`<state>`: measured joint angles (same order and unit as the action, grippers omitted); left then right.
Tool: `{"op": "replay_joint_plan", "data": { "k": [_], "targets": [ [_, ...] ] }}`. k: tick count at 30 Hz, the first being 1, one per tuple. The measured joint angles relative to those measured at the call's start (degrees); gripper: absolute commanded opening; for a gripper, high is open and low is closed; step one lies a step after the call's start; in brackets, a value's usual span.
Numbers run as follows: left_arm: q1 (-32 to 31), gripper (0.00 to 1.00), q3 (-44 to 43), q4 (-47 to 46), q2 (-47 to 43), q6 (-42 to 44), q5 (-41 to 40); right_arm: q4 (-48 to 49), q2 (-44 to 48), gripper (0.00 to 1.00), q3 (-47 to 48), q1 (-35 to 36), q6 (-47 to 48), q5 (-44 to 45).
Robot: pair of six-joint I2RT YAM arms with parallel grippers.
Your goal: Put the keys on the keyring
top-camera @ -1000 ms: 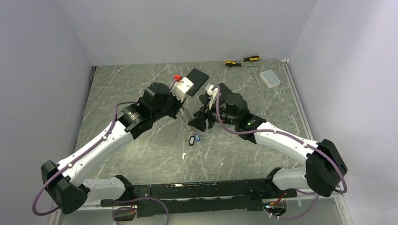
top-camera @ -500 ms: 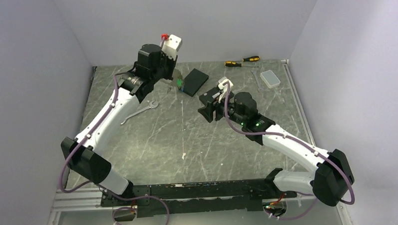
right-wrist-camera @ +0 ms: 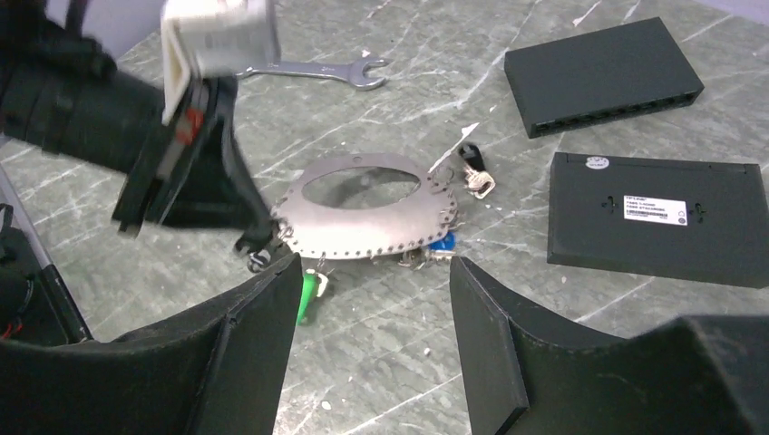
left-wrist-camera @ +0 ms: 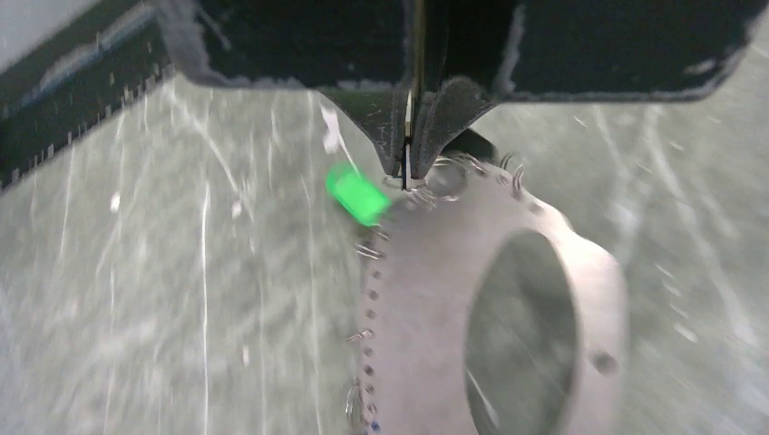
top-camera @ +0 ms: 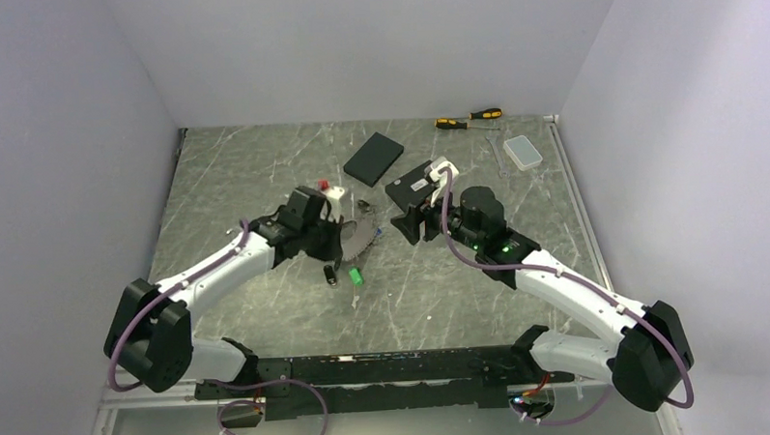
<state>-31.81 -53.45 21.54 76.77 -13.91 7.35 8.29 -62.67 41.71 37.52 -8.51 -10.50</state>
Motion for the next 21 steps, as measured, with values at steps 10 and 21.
{"op": "replay_joint_plan", "data": {
  "k": [10, 21],
  "targets": [
    [-3.96, 0.06, 1.29, 7.87, 0.37, -1.68, 5.99, -0.59, -2.27, 0.64, 0.39, -0.26, -0.02, -0.57],
    [-3.91, 0.39, 0.81, 14.82, 0.92, -2.36, 6.21, -1.38, -2.47, 0.65, 0.48, -0.31, 0.00, -0.59]
  ]
}}
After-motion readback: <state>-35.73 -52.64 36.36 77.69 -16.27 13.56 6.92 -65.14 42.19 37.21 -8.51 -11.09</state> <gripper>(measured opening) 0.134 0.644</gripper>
